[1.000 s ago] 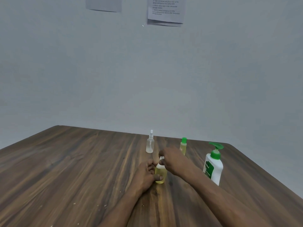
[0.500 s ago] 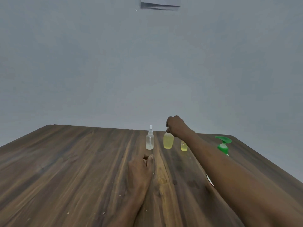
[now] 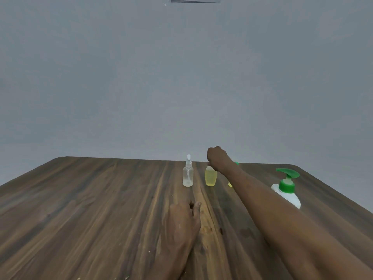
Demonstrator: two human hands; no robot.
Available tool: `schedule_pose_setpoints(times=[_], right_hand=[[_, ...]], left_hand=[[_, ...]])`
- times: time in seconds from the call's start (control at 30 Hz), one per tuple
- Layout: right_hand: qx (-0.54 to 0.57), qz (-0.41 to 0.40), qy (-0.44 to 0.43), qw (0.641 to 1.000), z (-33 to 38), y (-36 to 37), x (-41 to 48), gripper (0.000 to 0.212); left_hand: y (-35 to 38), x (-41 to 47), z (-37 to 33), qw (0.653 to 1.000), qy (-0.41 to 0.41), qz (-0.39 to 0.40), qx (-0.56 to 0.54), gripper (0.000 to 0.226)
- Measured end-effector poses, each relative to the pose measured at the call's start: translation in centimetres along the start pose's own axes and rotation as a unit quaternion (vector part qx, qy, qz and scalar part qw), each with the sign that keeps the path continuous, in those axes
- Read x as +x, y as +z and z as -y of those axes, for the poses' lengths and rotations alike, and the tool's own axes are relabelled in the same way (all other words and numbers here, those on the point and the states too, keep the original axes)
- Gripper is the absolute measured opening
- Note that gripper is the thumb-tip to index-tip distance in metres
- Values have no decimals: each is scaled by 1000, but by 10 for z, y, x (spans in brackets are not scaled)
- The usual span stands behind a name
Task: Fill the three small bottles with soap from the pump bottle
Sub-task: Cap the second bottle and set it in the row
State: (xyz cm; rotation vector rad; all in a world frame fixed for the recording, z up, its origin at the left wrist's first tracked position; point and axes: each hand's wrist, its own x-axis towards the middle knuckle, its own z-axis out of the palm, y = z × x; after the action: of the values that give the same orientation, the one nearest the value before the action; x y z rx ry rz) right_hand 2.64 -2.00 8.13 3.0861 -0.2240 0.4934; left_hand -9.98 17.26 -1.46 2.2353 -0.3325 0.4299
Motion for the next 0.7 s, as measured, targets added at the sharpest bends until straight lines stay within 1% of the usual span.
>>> schedule_pose_setpoints(times=[0.2, 0.43, 0.47, 0.5, 0.53, 0.6, 0.67, 0.7], right_hand=[[8, -5, 4, 1000, -1, 0, -1, 21], [44, 2, 35, 998, -2, -7, -6, 29], [44, 3, 33, 998, -2, -9, -8, 27], [36, 3, 30, 999, -2, -11, -9, 21], [24, -2, 26, 999, -2, -14, -10, 14], [12, -27, 31, 999, -1, -21, -10, 20], [27, -76, 34, 996, 1, -32, -7, 16], [53, -98, 36, 993, 3, -38, -4, 15]], left_hand=[[-3, -1, -2, 1000, -4, 2, 6, 25], [-7, -3, -5, 1000, -11, -5, 17, 27], [-7, -4, -5, 1000, -11, -5, 19, 27], [-7, -4, -5, 1000, -10, -4, 21, 26], [-6, -4, -5, 1000, -9, -3, 23, 25], [-6, -3, -3, 1000, -12, -2, 20, 23], [-4, -3, -1, 1000, -22, -7, 16, 22], [-4, -2, 0, 1000, -24, -8, 16, 22]])
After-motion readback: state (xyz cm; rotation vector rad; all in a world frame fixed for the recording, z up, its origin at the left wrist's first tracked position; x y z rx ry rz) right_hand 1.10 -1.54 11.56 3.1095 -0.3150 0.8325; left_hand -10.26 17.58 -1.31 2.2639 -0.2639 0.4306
